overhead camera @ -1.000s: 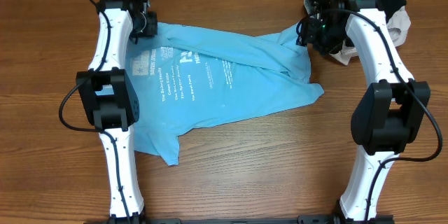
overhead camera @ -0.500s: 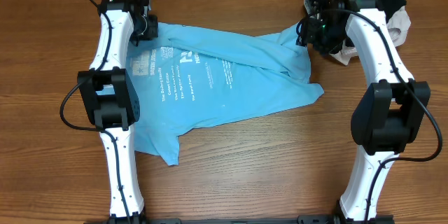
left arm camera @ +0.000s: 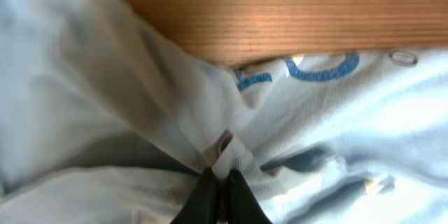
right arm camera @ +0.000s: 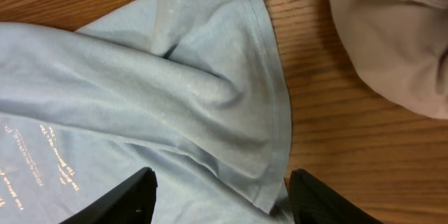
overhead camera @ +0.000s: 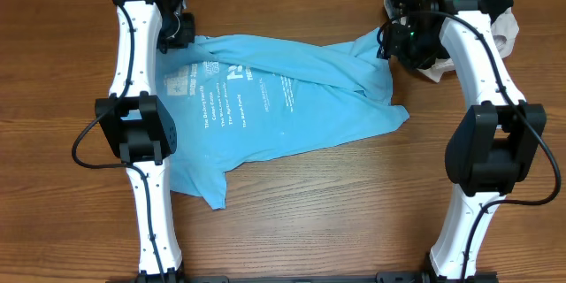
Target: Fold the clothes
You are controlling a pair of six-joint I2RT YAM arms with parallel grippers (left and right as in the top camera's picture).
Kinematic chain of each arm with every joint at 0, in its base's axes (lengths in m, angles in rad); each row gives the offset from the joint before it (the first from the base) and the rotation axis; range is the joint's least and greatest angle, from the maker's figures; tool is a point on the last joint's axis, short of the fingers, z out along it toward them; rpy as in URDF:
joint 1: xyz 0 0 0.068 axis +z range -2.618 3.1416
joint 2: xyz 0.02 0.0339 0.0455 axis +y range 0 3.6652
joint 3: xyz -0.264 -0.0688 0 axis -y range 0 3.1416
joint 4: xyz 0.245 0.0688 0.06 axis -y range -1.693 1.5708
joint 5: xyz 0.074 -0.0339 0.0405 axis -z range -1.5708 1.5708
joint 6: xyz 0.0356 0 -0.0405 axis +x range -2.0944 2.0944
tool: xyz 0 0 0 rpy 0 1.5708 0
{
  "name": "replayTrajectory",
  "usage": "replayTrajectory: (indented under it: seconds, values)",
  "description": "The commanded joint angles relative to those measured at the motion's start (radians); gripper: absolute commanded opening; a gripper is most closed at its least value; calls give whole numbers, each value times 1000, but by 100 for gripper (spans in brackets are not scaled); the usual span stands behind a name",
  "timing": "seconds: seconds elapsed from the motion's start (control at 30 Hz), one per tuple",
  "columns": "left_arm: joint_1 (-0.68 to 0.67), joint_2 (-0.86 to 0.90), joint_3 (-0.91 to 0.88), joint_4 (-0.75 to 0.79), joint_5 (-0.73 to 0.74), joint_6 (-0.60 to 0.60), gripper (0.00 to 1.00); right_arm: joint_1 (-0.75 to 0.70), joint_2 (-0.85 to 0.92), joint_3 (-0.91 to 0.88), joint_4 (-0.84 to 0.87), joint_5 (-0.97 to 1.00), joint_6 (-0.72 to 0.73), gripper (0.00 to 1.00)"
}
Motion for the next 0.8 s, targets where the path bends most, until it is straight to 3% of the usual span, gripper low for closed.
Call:
replayTrajectory:
  seconds: [0.0, 0.17, 0.23, 0.27, 0.37, 0.43, 0.5, 0.57, 0.77]
  values:
    - [-5, 0, 68, -95, -1, -3, 5, -7, -96, 28, -14, -1, -7, 64]
    - [-5, 0, 63, -256, -39, -3, 6, -10, -119, 27, -91, -1, -3, 64]
    - [-5, 0, 58, -302, -65, -3, 13, -10, -119, 24, -123, -1, -3, 64]
    - [-5, 0, 53, -318, -111, -7, 25, -10, -119, 23, -143, -1, -3, 64]
    - [-2, 0, 53, -311, -191, -6, 47, -14, -119, 23, -154, -1, -3, 67]
    - [3, 0, 53, -303, -217, -7, 61, -14, -119, 23, -166, -1, -3, 68]
    - [13, 0, 53, -298, -214, -14, 66, -14, -119, 23, -177, -1, -3, 70]
    - [24, 0, 53, -286, -204, -66, 85, -14, -119, 23, -183, -1, -3, 72]
    - [41, 0, 53, -232, -145, -138, 100, -14, -119, 23, -182, -1, -3, 74]
